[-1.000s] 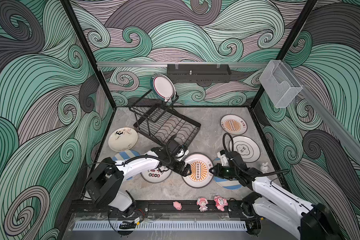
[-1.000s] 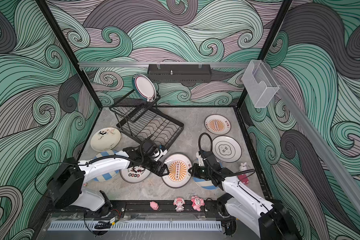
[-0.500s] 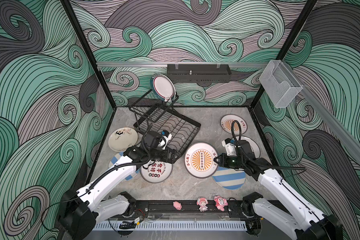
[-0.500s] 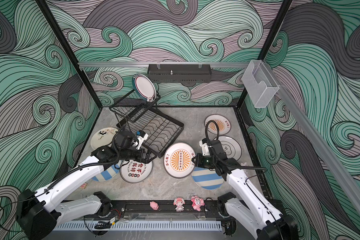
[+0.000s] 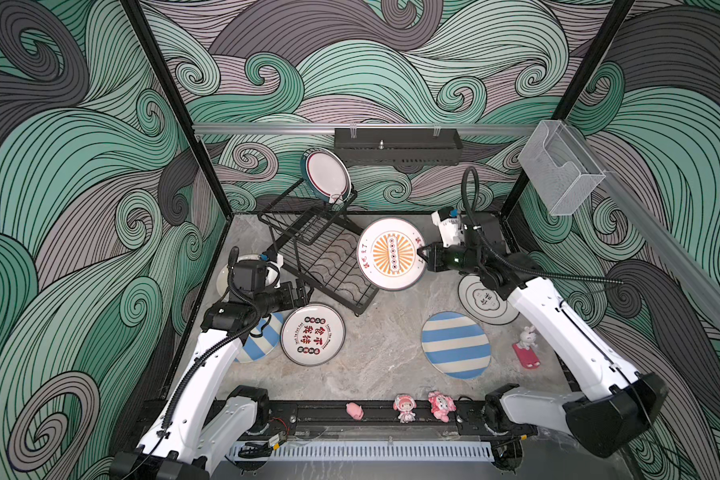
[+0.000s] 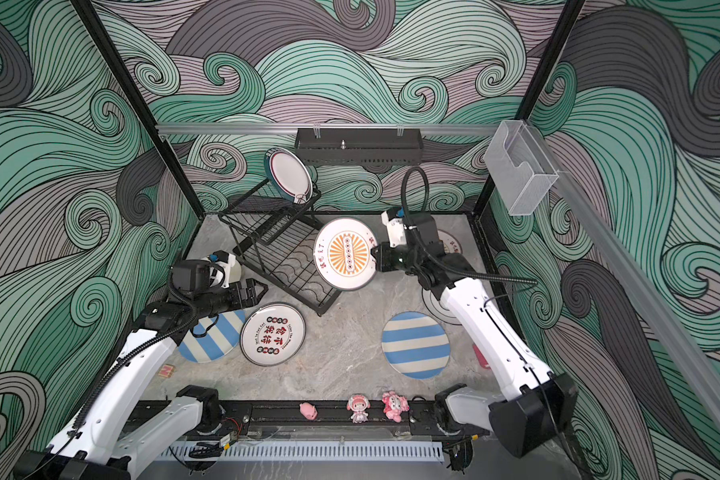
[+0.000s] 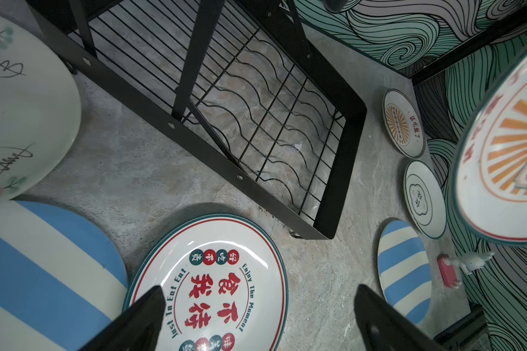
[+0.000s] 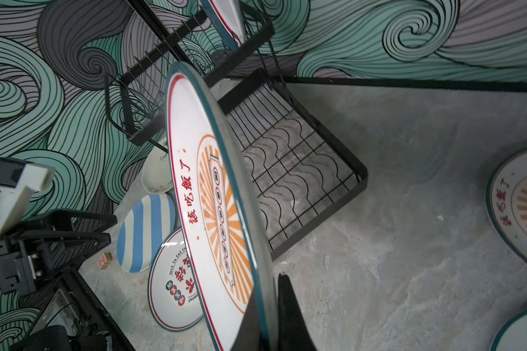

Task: Load the plates into the dish rack
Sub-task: 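Lift the sunburst plate upright with the right gripper toward the rack, then lower the held sunburst plate into the rack slots beside the first plate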

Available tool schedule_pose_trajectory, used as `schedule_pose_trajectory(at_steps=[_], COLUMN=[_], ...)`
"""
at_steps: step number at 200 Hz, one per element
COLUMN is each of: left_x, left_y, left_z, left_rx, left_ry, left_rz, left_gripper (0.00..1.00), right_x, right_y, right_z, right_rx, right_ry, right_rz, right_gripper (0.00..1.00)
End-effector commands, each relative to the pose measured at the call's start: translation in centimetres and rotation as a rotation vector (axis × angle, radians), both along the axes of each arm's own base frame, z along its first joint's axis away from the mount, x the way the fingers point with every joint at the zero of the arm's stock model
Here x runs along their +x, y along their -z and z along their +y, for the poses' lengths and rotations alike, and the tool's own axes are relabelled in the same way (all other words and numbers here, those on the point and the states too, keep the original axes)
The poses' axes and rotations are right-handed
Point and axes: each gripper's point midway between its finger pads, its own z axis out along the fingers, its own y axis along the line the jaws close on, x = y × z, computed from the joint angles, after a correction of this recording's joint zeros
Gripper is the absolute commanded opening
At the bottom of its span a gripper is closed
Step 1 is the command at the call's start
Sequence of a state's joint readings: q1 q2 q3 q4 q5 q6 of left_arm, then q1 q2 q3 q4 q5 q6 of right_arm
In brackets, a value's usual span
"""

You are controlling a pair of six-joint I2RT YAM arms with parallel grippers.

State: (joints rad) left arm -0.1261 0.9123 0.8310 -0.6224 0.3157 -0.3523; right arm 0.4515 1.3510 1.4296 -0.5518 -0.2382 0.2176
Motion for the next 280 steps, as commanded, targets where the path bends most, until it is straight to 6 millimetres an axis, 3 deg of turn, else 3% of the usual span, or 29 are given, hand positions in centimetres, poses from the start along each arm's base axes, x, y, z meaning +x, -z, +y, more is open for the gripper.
schedule_pose_trajectory(at_steps=[1,62,109,157,215,280], left_x=[-0.6,-1.3,-1.1,-1.3,-1.3,-1.2], left_y=[0.0,0.7,1.1,0.9,1.2,1.0], left_z=[0.1,0.4,0.4,0.4,0.4,0.7], left_rx=[0.013,0.049,0.044,0.042,0.044,0.060], left_ry=[0.029,0.045,0.035,0.037,0.040,0.031], left_rz=[-0.004,-0.042,-0.023,-0.034,-0.023,-0.030], left_gripper=[0.99,0.99,0.99,0.98,0.99,0.99], right_x=[2.5,8.6,11.5,14.0,15.5,17.6], right_y=[-5.5,-13.0,-15.7,-15.9,-15.7,-13.7], right_z=[1.5,5.5,10.4,12.4,14.2,16.3], right_rx=[-0.019,-0.084,-0.096,-0.088,-0.059,-0.039], right_ry=[0.003,0.090,0.091,0.137,0.168,0.151], right_rz=[-0.199,-0.458,-0.620,-0.731,-0.807,-0.813], right_gripper=[0.00,0.00,0.00,0.00,0.00,0.00])
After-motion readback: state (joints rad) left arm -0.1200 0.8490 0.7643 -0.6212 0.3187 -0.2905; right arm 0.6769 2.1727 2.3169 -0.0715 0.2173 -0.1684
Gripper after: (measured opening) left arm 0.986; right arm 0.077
